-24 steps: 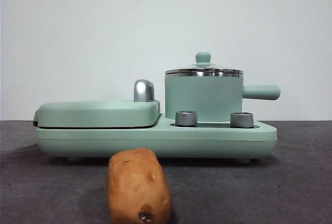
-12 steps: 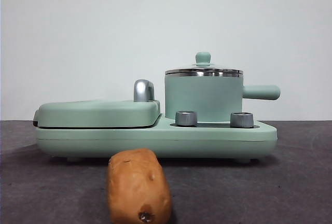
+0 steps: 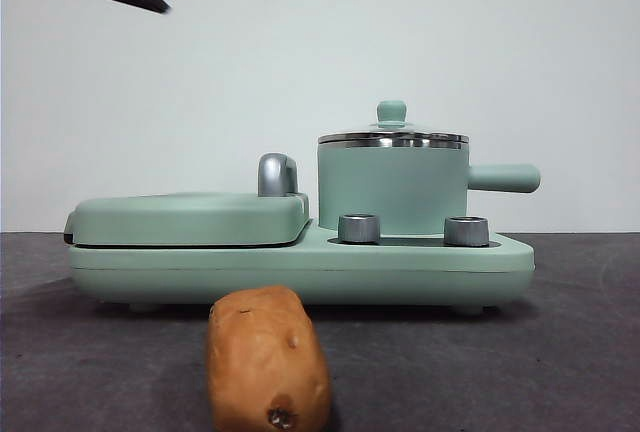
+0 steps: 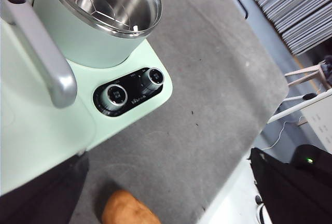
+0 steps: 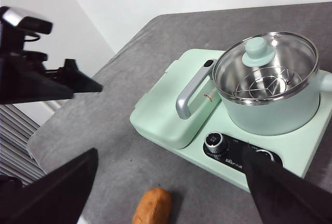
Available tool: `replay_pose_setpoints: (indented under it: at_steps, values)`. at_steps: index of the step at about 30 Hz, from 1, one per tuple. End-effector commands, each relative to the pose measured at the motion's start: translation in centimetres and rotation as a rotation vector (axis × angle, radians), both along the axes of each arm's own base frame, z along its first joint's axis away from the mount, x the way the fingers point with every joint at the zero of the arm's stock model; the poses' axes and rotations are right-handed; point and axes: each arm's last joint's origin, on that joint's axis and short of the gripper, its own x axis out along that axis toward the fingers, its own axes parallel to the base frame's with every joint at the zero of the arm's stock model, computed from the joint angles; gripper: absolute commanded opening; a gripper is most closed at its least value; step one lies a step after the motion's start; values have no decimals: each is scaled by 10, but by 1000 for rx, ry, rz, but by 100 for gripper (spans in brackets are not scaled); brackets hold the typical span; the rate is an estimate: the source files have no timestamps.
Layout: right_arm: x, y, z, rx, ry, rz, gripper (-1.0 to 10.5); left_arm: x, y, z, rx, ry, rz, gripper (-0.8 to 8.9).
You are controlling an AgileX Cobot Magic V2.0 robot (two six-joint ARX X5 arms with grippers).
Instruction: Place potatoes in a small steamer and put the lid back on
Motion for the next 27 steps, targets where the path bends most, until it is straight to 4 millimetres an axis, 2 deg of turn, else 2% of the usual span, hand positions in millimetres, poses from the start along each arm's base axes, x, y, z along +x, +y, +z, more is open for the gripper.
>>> replay_pose_setpoints:
  at_steps: [1, 7, 11, 15, 20, 24, 27]
  values:
    - [2, 0, 3, -4, -2, 4, 446, 17, -16, 10, 23, -40, -10, 500]
    - [5, 0, 1, -4, 25, 5, 446, 59, -57, 25, 114, -141, -23, 500]
    - [5, 0, 1, -4, 25, 4, 446, 88, -88, 28, 148, -176, -34, 500]
    - [5, 0, 1, -4, 25, 5, 446, 115, -121, 22, 217, -225, -13, 499]
    - [5, 0, 1, -4, 25, 5, 446, 139, -158, 10, 292, -303, -19, 499]
    - [5, 0, 1, -3, 25, 5, 446, 155, -183, -1, 308, -367, -7, 499]
    - [5, 0, 1, -4, 25, 5, 446, 165, -193, -14, 309, -378, 25, 495]
